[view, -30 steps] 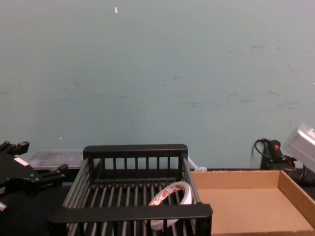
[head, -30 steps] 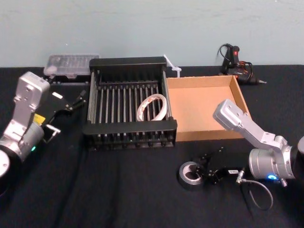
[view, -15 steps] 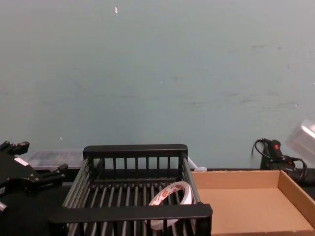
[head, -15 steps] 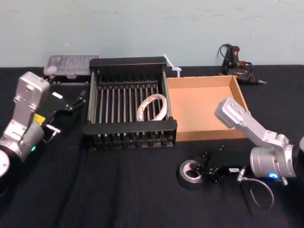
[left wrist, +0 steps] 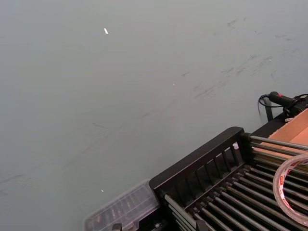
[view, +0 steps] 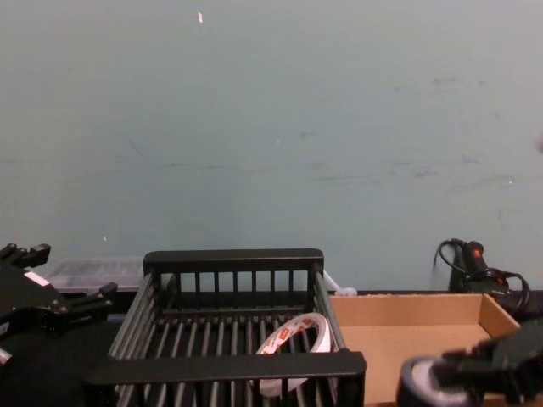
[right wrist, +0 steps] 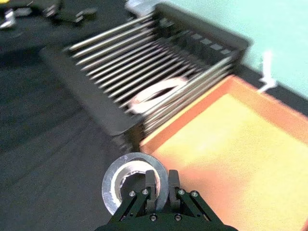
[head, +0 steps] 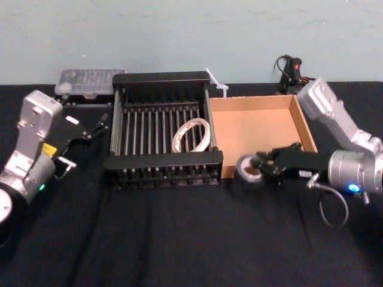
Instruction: Pick up the white tape and place it into the black box , Pick up the silver tape and place it into the brown box.
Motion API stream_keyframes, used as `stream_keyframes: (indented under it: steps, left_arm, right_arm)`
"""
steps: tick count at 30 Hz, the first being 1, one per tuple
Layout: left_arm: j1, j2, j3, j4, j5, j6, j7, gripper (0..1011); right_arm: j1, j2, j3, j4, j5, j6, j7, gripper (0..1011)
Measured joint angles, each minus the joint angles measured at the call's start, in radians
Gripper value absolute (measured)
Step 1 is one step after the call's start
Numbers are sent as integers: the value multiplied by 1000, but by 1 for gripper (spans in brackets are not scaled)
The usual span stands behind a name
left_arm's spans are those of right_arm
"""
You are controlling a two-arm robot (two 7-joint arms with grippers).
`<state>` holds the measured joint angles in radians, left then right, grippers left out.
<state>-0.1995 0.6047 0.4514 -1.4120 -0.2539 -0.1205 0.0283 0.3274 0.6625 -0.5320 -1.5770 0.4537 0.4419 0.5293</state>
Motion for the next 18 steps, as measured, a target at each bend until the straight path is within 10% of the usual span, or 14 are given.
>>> stream_keyframes:
  steps: [18]
  left_arm:
    - [0,0,0,0,0,0,0,1001]
  right_arm:
    - [74,-118,94,134,-23,33,-162,171]
